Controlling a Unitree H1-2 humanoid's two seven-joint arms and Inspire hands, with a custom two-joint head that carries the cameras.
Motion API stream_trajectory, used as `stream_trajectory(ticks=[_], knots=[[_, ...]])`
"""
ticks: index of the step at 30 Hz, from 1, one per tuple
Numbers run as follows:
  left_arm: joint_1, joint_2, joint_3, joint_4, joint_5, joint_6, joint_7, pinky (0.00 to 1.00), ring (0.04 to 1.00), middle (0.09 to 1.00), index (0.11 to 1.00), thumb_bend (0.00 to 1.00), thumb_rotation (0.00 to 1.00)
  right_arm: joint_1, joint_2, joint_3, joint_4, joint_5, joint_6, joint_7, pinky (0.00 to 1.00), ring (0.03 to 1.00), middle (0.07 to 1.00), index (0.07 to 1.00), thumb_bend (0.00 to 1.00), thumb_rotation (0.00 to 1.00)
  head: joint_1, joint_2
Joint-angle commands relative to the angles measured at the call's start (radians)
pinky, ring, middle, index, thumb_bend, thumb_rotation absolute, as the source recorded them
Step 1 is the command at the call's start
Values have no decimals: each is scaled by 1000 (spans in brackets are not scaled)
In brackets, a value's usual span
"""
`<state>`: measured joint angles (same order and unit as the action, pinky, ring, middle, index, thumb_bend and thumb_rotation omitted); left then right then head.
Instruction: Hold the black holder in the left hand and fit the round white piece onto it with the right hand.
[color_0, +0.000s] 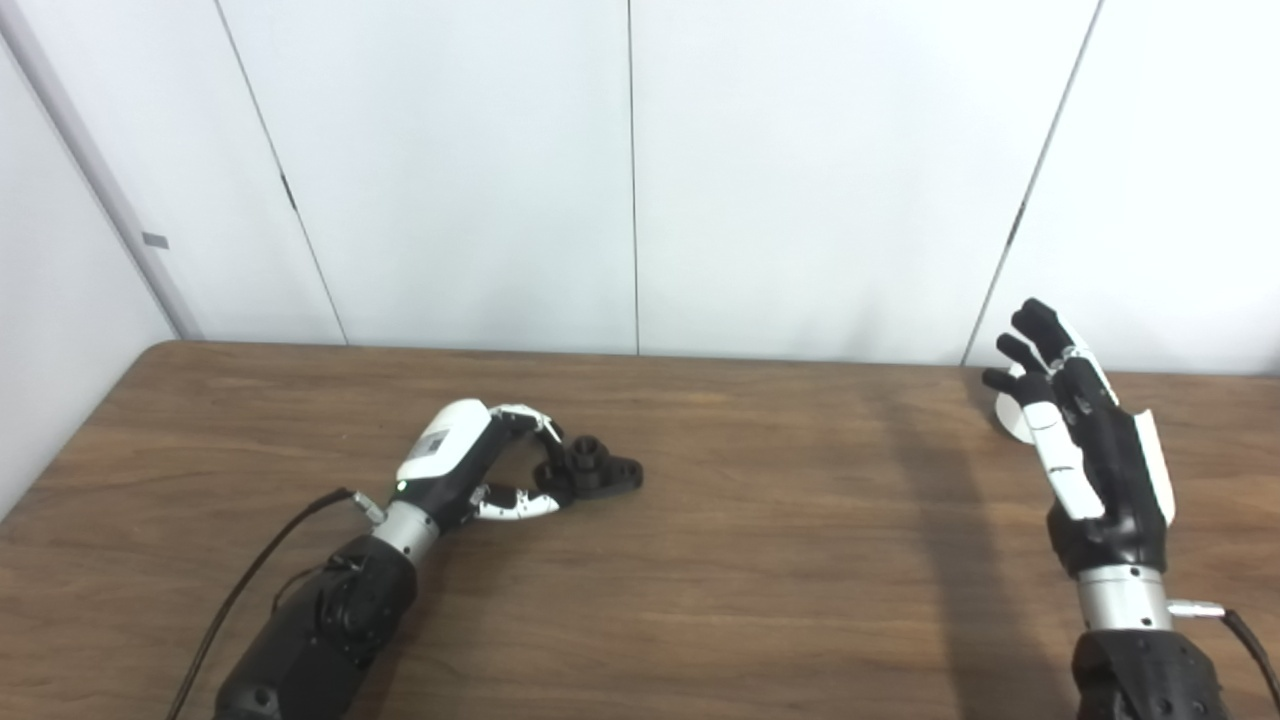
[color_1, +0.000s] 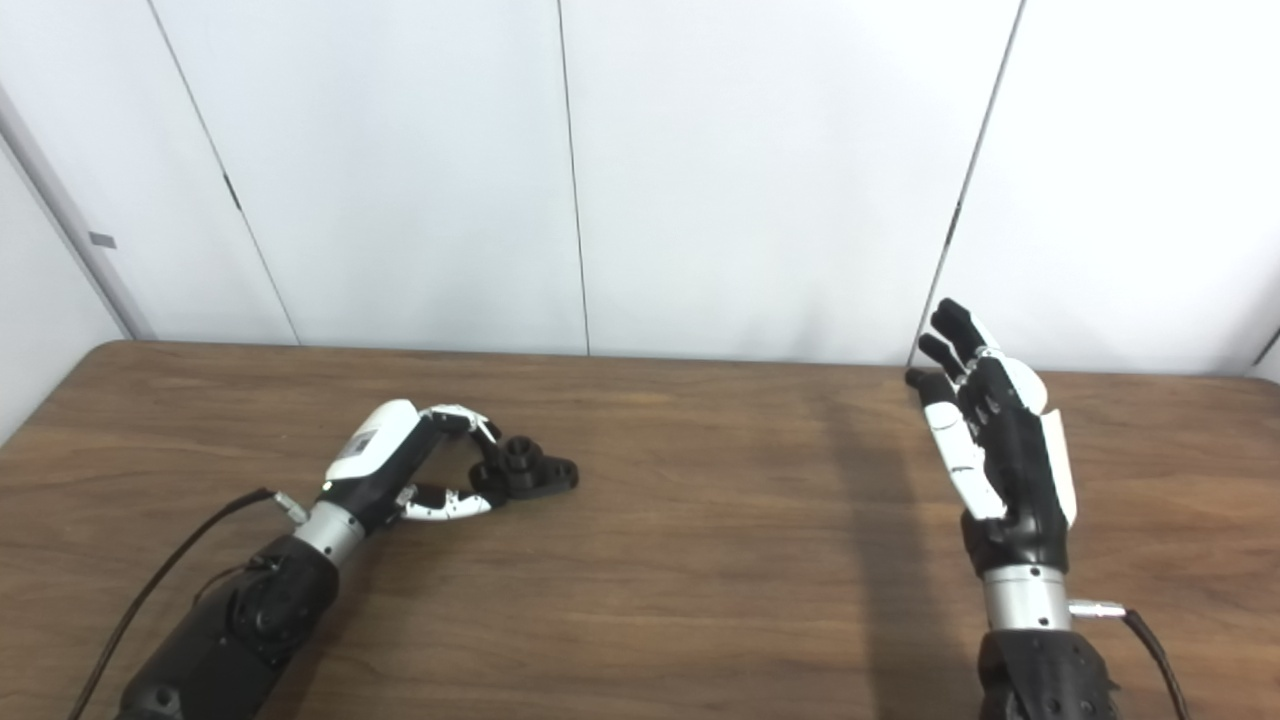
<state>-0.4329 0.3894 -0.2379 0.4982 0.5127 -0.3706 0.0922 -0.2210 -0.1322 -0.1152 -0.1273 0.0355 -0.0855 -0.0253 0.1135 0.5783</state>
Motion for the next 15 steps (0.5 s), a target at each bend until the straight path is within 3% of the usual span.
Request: stream_trajectory(ticks=[1, 15], knots=[[-7, -2, -2, -40, -4, -14, -12, 794, 789, 704, 485, 519, 54, -43, -18, -9, -25, 12, -34, 8, 793, 883, 908, 891, 408, 696, -3, 1], [71, -25, 2, -176, -23, -8, -73, 752, 788, 703, 485, 519, 57, -67, -16, -23, -45, 10, -26, -10, 792, 882, 907, 882, 378, 674, -20, 16]])
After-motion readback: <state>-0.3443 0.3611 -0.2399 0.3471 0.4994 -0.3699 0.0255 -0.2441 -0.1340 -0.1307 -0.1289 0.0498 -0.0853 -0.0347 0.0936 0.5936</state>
